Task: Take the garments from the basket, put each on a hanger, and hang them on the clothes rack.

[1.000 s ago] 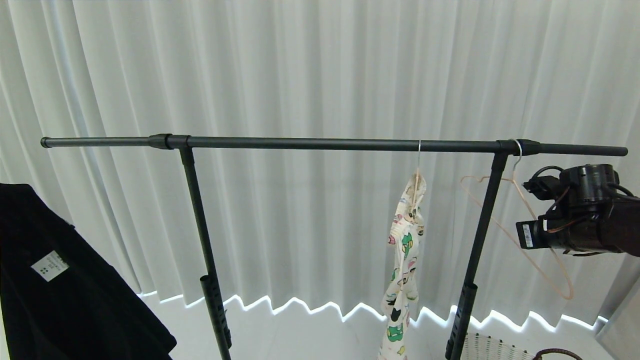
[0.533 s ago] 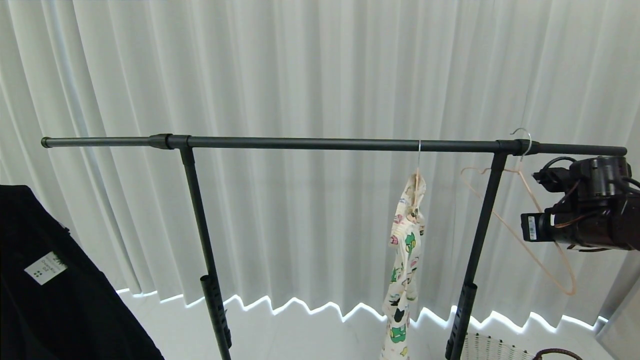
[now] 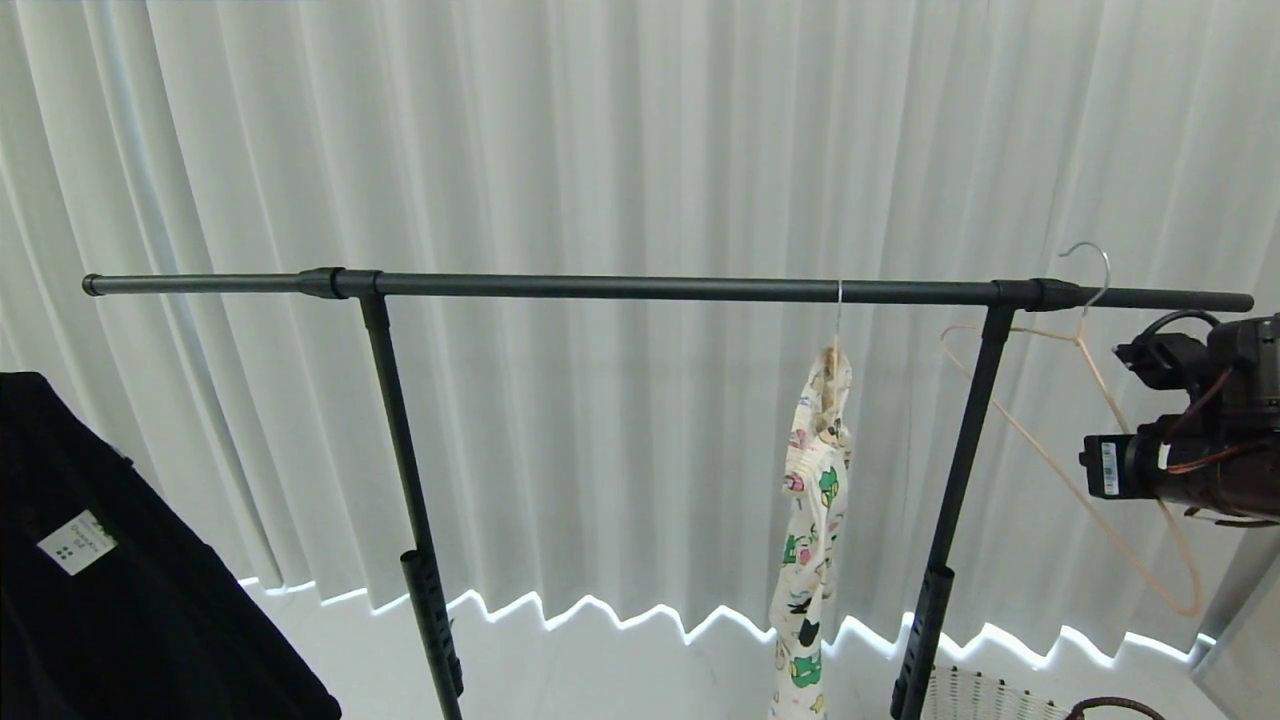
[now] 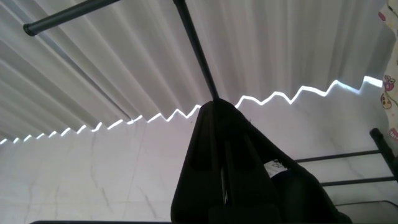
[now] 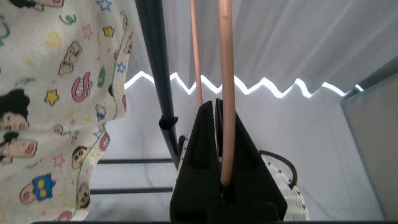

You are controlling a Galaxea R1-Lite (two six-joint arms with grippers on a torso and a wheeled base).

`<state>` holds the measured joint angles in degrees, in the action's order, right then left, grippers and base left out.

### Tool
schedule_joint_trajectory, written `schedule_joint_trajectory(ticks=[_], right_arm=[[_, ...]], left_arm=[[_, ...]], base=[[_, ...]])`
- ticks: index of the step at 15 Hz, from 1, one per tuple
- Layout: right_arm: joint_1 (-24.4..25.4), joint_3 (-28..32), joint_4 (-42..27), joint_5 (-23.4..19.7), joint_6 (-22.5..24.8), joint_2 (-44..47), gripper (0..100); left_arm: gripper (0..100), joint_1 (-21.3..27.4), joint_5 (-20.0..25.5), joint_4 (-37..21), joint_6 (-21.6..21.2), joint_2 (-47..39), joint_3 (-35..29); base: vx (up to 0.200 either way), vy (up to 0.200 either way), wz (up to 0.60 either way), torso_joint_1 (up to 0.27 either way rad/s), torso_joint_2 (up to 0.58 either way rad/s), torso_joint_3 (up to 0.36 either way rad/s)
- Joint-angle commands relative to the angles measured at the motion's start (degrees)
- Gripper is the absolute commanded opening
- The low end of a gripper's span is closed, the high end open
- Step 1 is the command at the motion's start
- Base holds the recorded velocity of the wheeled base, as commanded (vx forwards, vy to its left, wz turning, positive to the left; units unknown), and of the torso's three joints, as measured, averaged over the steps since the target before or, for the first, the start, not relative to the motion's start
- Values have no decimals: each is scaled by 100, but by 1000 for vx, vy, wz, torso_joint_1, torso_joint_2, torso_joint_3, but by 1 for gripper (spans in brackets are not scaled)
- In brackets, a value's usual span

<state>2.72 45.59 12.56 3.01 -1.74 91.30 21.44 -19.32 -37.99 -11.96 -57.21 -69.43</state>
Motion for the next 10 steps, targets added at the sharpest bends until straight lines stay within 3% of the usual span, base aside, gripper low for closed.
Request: schedule_joint_trajectory(ticks=[1, 5, 10], right_arm=[[-8, -349, 1, 7, 7, -499, 0], [1, -991, -95, 24, 42, -1228, 0], [18, -1167, -1212, 15, 227, -2441, 0]], left_arm=[[0, 0, -1, 2, 1, 17, -1], [0, 0, -1, 2, 1, 35, -1], [0, -44, -1, 2, 1, 87, 193]], base=[[-200, 0, 0, 2, 7, 7], [-200, 0, 0, 4, 5, 4], [-200, 0, 0, -1, 2, 1]])
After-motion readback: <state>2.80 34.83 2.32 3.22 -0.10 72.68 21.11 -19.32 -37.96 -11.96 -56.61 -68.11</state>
